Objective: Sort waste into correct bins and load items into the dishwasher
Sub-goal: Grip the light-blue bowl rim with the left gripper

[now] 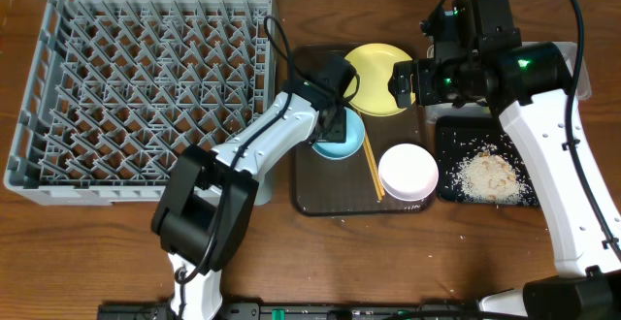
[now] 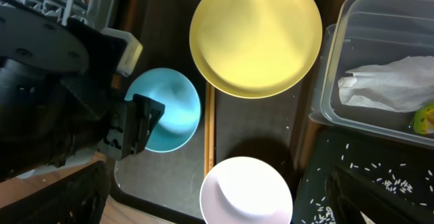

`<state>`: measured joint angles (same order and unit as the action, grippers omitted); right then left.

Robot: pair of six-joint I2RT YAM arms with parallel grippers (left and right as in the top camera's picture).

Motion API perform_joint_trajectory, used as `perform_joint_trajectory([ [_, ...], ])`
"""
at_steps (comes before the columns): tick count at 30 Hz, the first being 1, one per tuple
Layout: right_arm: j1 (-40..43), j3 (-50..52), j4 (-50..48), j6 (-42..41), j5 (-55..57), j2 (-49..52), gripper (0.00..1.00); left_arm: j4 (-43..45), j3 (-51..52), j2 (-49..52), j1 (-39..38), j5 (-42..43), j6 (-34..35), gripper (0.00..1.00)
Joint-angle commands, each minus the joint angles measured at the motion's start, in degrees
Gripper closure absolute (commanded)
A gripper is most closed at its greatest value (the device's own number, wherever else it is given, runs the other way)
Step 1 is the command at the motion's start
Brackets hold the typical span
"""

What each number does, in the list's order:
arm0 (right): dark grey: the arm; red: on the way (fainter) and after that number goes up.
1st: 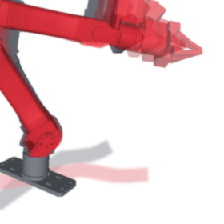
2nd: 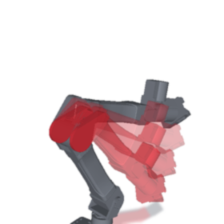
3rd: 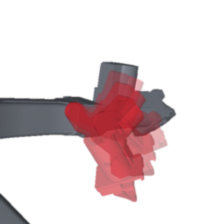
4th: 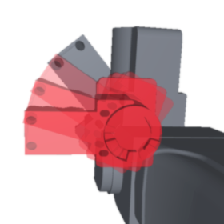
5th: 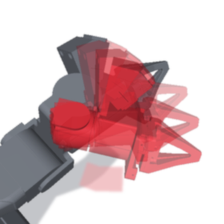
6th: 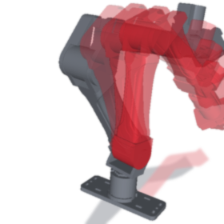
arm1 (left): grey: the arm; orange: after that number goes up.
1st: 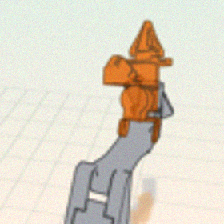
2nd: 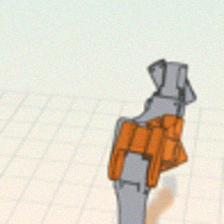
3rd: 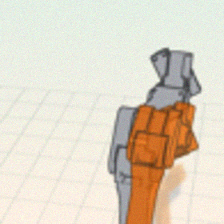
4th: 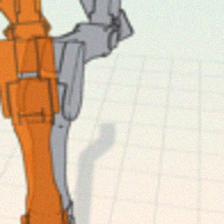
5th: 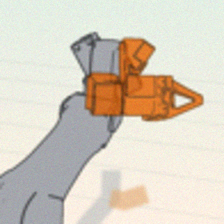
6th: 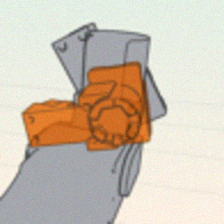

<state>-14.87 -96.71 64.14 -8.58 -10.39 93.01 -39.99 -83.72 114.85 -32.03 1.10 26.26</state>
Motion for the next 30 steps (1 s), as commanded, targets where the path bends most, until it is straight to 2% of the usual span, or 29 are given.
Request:
perform_joint_trajectory([
  [1,0.24,-1.01,0.26,-0.55,0.85,0.22,0.01,0.07,-0.28,0.92,0.02,-0.7,-0.72,0.39],
  [11,0.24,-1.01,-0.07,-0.61,1.36,0.22,0.01,0.17,0.09,0.9,0.2,-0.72,-0.72,0.76],
  [13,0.31,-1.03,-0.85,-0.63,1.36,0.2,0.01,0.26,0.09,0.9,0.33,-0.72,-0.7,0.92],
  [23,2.08,-3.15,-1.73,-0.57,1.73,-1.09,0.01,-0.9,-0.11,-3.1,1.49,-1.18,-0.31,0.93],
  [26,2.34,-3.02,-1.44,-0.57,2.47,-1.07,0.01,-1.29,-0.2,-8.5,2.14,-5.62,-2.75,0.93],
  [30,2.14,-2.86,-1.31,-0.57,2.45,-1.07,0.01,-0.76,-0.2,-16.65,2.23,-18.38,-7.65,0.92],
])
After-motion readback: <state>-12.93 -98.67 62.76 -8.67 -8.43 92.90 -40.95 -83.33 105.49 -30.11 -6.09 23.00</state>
